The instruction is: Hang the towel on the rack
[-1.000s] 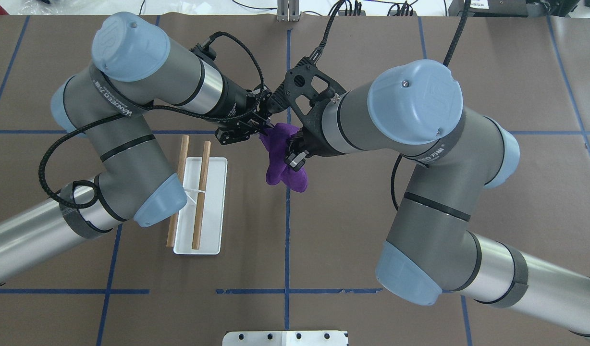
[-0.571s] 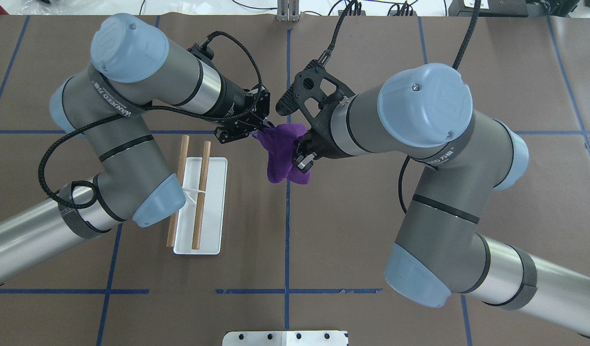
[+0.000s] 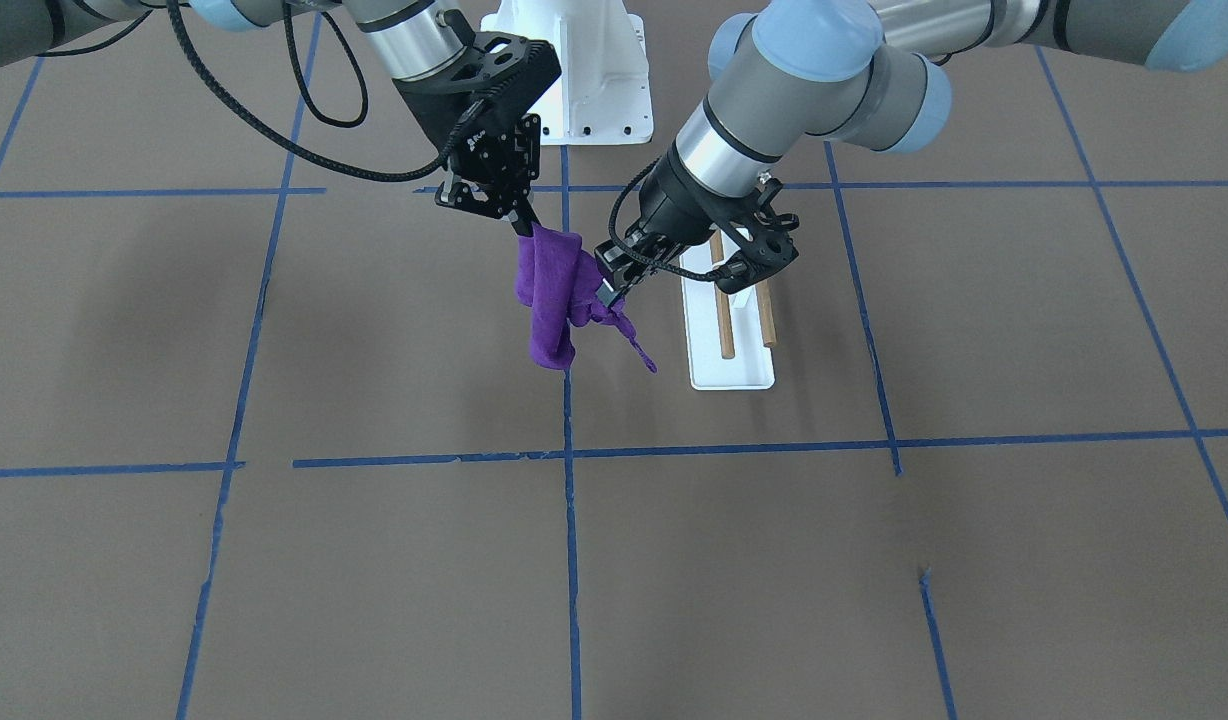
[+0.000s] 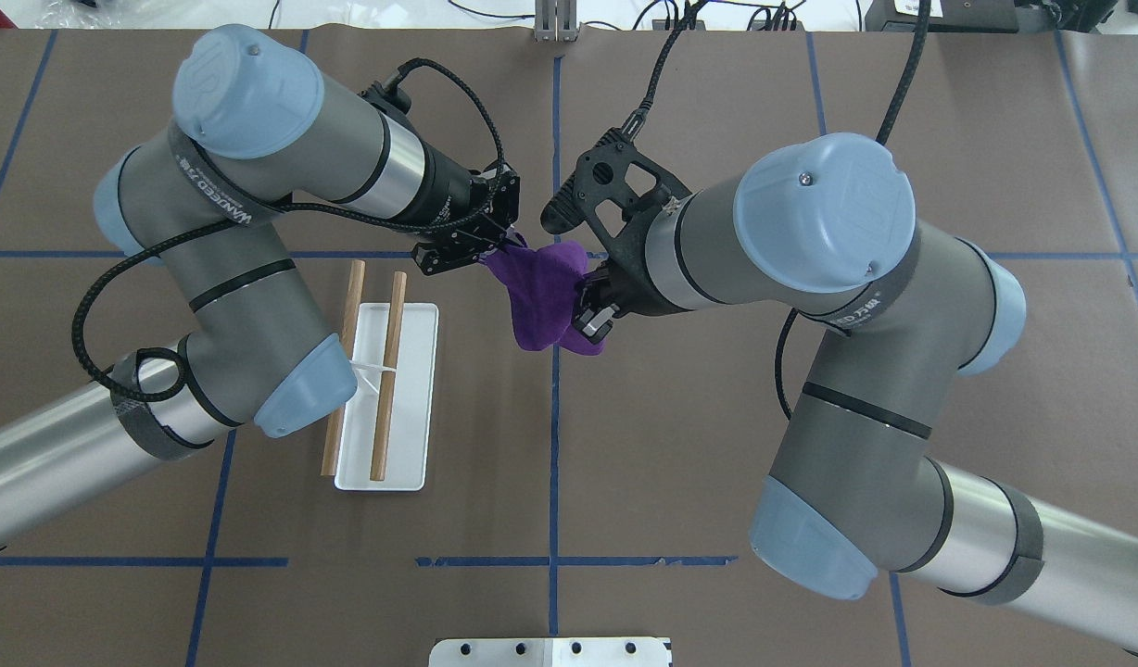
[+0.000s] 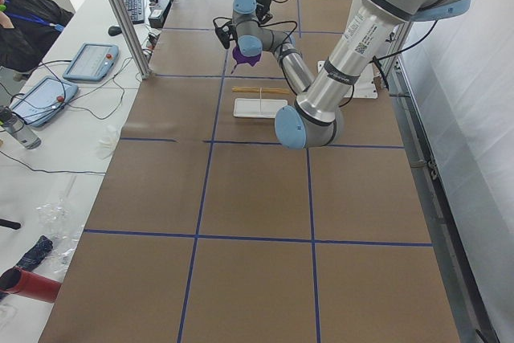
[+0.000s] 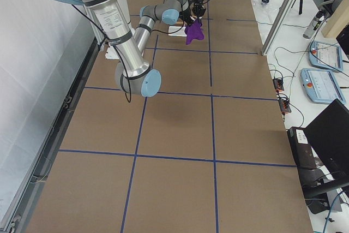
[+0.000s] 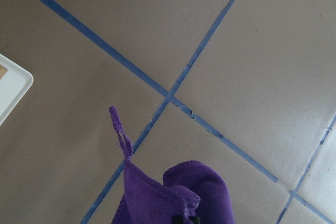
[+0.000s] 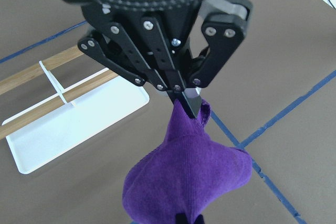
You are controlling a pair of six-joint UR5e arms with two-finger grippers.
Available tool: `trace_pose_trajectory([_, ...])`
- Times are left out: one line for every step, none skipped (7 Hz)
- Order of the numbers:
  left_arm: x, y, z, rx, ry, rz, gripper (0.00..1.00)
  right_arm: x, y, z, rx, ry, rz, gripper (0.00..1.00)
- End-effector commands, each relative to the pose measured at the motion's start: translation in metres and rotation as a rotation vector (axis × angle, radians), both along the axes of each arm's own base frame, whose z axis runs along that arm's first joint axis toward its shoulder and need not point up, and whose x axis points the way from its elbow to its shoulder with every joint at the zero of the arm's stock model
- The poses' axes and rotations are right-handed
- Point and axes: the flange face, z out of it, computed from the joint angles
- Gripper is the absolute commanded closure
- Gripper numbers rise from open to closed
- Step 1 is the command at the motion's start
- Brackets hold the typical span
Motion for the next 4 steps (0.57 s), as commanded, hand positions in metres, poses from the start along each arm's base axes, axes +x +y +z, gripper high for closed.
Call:
trace_pose_trajectory([-0.001,0.001,0.0,0.0,0.002,0.0,1.0,0.005,-0.002,0.007,-0.055,0.073,0.005,0.0])
trace_pose_trajectory([-0.003,0.001,-0.001,0.002,0.003,-0.003,1.0,0.018,-0.009,0.009,-0.093,0.078,-0.012,0.0])
trace_pose_trajectory([-0.01,0.007,0.013,-0.003,-0.006,-0.001,1.0,0.039,-0.026,0.015,-0.153,0.068,-0.045,0.0])
trace_pose_trajectory([-0.03,0.021,0.026,0.047,-0.011,0.01,1.0,0.059,-0.044,0.031,-0.248,0.109,-0.063,0.0])
